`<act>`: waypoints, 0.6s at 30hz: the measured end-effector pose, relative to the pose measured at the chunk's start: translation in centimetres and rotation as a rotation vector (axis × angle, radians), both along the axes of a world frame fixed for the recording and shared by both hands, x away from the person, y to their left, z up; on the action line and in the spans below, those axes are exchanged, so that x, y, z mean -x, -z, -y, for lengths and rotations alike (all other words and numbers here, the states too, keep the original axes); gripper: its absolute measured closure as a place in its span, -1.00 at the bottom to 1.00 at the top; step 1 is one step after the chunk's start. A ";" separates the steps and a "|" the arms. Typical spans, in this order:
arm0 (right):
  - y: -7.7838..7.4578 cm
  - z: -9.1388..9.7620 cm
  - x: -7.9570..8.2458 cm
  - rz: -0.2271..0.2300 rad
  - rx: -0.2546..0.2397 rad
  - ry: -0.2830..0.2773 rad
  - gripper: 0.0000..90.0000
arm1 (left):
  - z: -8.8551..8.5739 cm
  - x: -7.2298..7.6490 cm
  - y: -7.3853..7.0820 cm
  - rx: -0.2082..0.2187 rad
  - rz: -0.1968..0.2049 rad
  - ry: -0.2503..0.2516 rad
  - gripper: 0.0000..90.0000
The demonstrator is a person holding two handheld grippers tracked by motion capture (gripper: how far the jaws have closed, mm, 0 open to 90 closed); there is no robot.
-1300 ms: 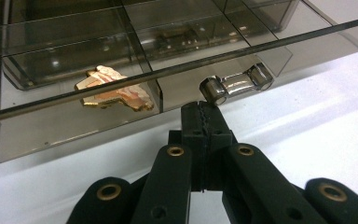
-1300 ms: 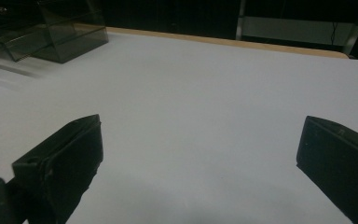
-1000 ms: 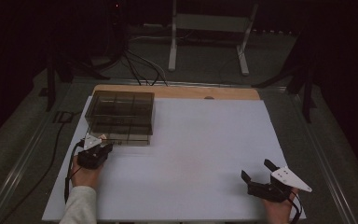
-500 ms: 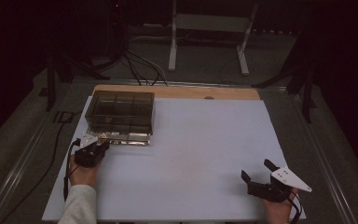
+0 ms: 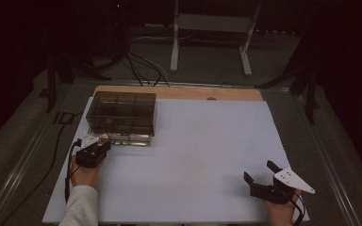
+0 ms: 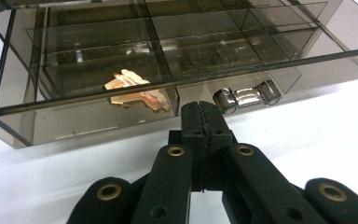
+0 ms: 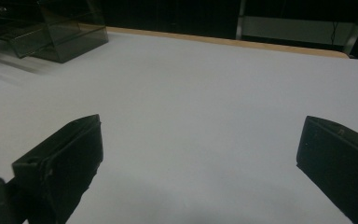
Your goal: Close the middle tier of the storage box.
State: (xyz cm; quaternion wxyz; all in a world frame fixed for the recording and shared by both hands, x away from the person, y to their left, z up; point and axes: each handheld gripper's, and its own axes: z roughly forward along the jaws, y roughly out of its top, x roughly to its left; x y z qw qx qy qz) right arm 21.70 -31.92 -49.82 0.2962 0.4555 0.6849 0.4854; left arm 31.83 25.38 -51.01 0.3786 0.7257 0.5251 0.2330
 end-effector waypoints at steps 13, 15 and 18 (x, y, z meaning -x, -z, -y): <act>0.0 0.1 0.0 0.001 -0.003 0.000 -0.98 | 0.4 -0.7 -0.5 0.000 0.007 -0.004 1.00; 0.0 0.1 0.0 -0.001 -0.002 0.000 -0.98 | 0.4 -0.7 -0.6 -0.003 0.008 -0.006 1.00; 0.0 0.0 0.0 0.000 -0.001 0.000 -0.98 | 0.3 -0.8 -0.6 0.000 0.011 -0.011 1.00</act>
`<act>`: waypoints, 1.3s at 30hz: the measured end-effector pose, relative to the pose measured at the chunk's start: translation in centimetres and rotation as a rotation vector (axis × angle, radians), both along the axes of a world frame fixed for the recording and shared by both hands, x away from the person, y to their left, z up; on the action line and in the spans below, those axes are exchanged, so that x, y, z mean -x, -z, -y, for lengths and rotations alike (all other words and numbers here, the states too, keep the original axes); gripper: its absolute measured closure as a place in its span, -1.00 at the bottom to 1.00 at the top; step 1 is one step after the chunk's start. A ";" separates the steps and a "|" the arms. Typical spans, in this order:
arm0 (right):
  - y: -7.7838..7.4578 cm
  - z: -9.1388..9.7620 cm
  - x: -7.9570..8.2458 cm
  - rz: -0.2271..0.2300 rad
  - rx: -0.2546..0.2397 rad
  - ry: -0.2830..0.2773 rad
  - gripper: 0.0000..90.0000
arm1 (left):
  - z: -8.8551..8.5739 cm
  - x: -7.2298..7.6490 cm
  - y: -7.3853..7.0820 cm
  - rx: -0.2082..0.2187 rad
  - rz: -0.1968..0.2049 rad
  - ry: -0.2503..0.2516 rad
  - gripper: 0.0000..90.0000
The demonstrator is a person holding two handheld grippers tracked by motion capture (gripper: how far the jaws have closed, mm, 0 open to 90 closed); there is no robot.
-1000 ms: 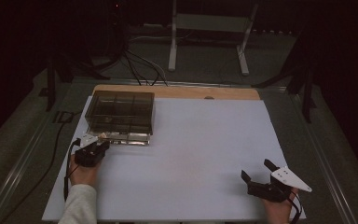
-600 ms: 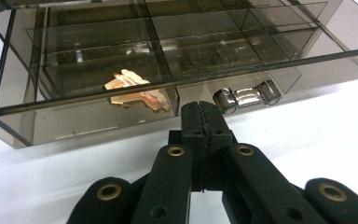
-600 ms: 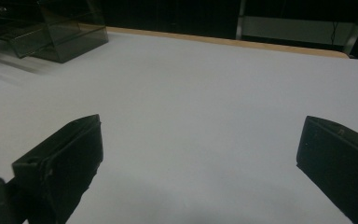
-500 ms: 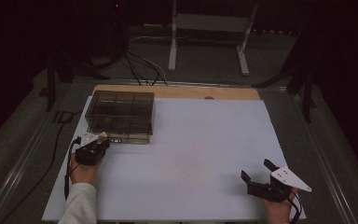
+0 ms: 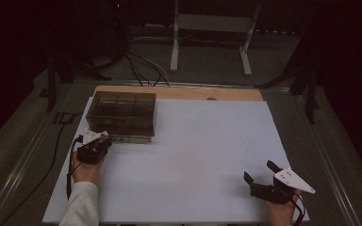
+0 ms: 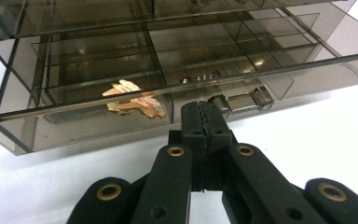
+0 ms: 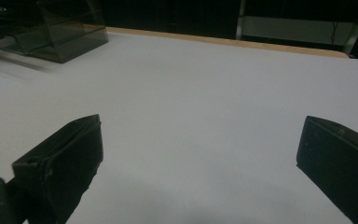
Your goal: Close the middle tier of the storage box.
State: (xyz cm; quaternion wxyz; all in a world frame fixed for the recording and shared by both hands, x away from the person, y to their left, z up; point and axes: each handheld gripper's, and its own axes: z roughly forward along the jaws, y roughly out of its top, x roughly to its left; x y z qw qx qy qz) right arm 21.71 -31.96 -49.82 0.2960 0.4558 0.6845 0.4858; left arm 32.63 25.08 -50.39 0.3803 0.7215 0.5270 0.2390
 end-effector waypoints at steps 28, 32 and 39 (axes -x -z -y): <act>0.0 0.0 0.0 0.002 -0.002 0.002 -0.98 | -0.2 -0.3 0.0 0.016 0.001 -0.023 1.00; 0.0 0.0 0.0 0.002 -0.002 0.002 -0.98 | -0.2 -0.4 0.0 0.020 0.000 -0.030 1.00; 0.0 0.0 0.0 0.002 0.000 0.001 -0.98 | -0.1 -0.5 0.1 0.026 -0.001 -0.035 1.00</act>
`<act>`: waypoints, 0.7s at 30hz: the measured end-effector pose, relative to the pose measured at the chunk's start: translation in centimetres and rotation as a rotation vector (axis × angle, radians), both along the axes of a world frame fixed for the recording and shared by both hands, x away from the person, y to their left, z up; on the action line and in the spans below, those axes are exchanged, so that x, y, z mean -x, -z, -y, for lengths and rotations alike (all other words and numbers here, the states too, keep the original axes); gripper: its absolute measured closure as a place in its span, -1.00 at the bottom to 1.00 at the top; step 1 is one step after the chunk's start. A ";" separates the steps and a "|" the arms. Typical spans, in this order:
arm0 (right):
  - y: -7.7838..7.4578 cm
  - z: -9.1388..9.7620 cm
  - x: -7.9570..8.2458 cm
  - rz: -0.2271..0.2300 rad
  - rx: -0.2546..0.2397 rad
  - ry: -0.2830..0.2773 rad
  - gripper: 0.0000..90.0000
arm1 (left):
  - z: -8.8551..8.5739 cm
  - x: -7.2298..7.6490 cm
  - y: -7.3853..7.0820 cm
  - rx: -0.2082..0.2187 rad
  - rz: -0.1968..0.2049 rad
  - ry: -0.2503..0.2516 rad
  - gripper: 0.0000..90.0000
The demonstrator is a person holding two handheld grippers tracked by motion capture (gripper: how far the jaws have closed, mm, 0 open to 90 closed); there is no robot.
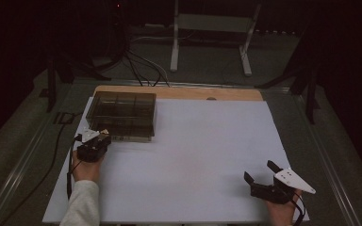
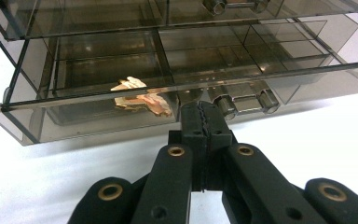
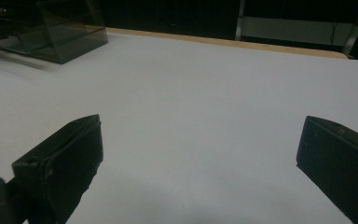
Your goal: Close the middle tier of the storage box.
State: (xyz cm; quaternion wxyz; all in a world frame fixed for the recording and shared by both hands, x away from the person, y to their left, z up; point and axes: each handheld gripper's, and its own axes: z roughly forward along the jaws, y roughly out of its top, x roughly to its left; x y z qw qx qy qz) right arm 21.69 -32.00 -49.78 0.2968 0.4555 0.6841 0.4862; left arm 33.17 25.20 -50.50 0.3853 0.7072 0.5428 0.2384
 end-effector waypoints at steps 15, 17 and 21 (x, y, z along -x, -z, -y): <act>0.0 -0.1 0.0 -0.002 0.001 -0.002 -0.98 | 0.4 -0.3 -0.2 0.005 0.000 0.015 1.00; 0.0 -0.1 0.0 -0.002 0.002 -0.002 -0.98 | 0.5 -0.3 -0.2 0.003 -0.001 0.016 1.00; 0.0 0.0 0.0 -0.002 0.001 -0.002 -0.98 | 0.6 -0.5 -0.2 0.003 -0.002 0.016 1.00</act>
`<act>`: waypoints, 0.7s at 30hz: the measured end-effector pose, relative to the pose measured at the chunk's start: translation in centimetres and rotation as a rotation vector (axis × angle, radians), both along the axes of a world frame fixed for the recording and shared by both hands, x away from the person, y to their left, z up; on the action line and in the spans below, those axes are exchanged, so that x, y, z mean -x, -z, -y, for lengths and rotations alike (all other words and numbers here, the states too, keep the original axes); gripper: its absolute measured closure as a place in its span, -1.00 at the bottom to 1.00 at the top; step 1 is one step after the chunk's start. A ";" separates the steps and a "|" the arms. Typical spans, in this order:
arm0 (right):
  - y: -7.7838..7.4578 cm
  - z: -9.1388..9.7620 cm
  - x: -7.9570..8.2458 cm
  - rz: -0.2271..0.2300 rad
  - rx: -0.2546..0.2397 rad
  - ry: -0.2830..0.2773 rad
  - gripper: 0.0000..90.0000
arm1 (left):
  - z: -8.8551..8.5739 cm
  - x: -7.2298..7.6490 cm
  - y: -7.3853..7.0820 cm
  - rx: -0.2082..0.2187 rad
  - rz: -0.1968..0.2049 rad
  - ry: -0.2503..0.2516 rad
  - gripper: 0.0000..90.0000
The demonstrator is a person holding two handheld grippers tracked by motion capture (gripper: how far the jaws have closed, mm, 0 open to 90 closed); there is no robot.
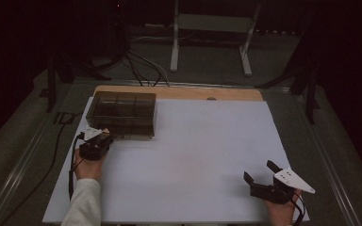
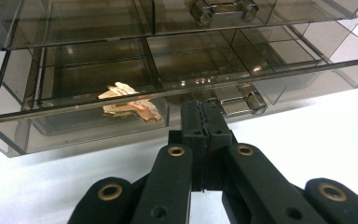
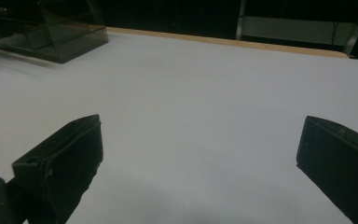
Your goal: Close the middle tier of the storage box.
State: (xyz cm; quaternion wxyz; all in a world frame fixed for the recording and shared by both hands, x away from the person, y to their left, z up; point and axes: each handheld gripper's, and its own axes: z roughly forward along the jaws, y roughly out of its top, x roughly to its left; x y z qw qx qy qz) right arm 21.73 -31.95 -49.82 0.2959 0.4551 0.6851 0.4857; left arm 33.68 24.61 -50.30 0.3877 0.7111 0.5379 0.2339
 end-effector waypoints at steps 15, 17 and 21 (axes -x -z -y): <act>0.0 0.0 0.0 0.000 0.001 0.000 -0.98 | 0.0 -0.4 0.2 0.005 -0.004 -0.008 1.00; 0.0 0.0 0.0 0.001 0.001 0.001 -0.98 | 0.0 -0.5 0.2 0.005 -0.004 -0.009 1.00; 0.0 0.0 0.0 0.001 0.000 0.001 -0.98 | 0.0 -0.5 0.3 0.008 -0.005 -0.012 1.00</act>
